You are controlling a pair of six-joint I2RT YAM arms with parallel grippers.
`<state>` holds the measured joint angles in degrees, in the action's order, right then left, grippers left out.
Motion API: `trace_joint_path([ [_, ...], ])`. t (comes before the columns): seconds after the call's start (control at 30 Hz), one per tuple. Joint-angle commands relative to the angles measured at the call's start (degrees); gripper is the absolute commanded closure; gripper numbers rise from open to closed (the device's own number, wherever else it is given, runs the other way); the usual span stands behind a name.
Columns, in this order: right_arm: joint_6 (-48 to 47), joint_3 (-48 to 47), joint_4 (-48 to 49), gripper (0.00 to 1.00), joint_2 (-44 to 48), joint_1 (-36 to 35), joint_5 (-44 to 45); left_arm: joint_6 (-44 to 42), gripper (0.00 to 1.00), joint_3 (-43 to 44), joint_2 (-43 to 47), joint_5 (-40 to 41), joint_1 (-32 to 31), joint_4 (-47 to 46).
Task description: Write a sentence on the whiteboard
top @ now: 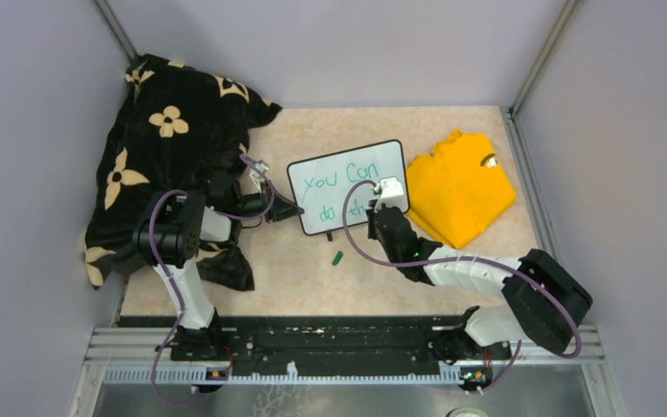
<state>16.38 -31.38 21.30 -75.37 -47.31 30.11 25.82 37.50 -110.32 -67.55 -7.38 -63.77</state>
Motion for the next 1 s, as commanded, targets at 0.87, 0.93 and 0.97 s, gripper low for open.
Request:
trace_joint_path([
  [0.87,-0.39,-3.65,3.83,1.00,5.01,2.81,-1.58,-1.30,1.00,-0.22,-1.19,1.28,-1.15,5.06],
  [0.93,-0.39,-4.01,3.88,1.00,4.48,2.83,-1.95,-1.35,1.00,-0.17,-1.22,1.23,-1.15,5.06],
  [0.97,-0.39,-4.12,4.11,1.00,4.29,2.79,-2.09,-1.31,1.00,-0.16,-1.21,1.23,-1.15,5.06],
])
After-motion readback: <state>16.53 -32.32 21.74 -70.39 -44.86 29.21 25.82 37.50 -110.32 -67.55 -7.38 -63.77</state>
